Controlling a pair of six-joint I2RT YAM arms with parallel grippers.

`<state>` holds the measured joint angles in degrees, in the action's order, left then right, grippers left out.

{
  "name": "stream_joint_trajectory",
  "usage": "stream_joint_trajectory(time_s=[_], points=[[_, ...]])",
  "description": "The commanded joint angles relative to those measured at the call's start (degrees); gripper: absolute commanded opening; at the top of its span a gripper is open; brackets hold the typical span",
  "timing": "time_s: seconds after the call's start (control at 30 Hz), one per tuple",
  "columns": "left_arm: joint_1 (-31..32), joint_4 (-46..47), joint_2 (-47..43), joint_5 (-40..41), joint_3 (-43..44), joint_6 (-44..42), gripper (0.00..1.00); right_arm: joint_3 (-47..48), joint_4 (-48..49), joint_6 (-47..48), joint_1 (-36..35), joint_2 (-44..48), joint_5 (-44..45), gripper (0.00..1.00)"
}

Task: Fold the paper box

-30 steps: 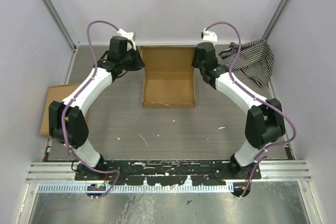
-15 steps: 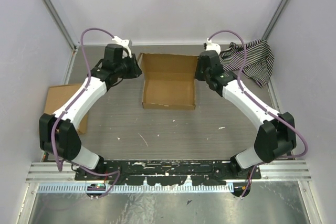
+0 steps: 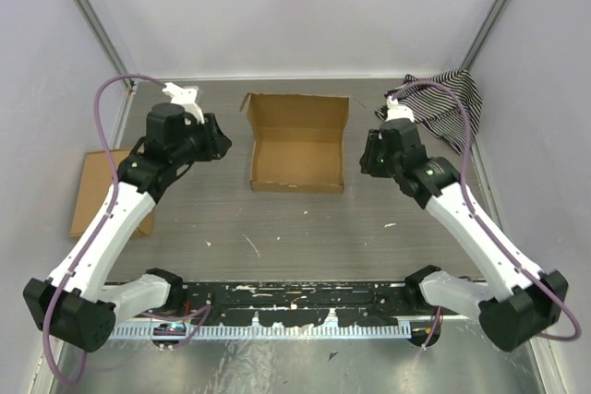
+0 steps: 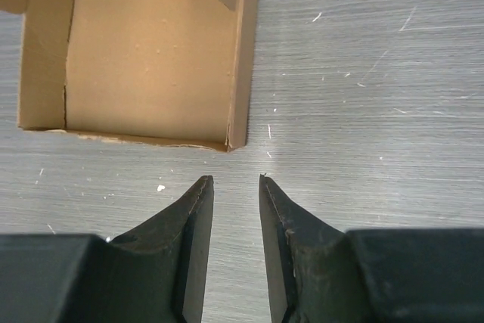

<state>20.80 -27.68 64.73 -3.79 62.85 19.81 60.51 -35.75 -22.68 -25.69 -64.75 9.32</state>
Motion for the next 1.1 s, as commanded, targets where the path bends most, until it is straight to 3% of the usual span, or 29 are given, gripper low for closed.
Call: stream_joint_trajectory(time_s=[0.0, 0.1, 0.27, 0.5, 0.77, 1.07], points=[[0.1, -3.0, -0.7, 4.5, 5.0, 0.2, 0.5, 3.6, -3.2, -1.0, -0.2, 5.6, 5.3, 0.36], [0.1, -4.5, 3.9, 5.3, 13.6, 0.0, 0.52, 10.1, -2.1, -0.2, -0.1, 3.4, 7.7, 0.36], [0.2, -6.5, 16.1, 6.1, 29.5, -1.4, 0.52, 26.3, -0.7, 3.3, 0.9, -9.0, 8.9, 0.35], [0.0, -8.4, 30.3, 4.4, 44.2, -1.2, 0.52, 40.1, 3.6, 1.9, 6.0, -26.0, -1.1, 0.34], [0.0, -10.4, 38.5, -0.5, 47.0, 0.3, 0.49, 44.7, 6.0, 0.4, 7.4, -36.9, -12.3, 0.34], [0.1, -10.0, 34.0, -4.1, 35.5, 3.0, 0.46, 34.7, 4.6, -0.8, 7.3, -34.3, -14.9, 0.33]])
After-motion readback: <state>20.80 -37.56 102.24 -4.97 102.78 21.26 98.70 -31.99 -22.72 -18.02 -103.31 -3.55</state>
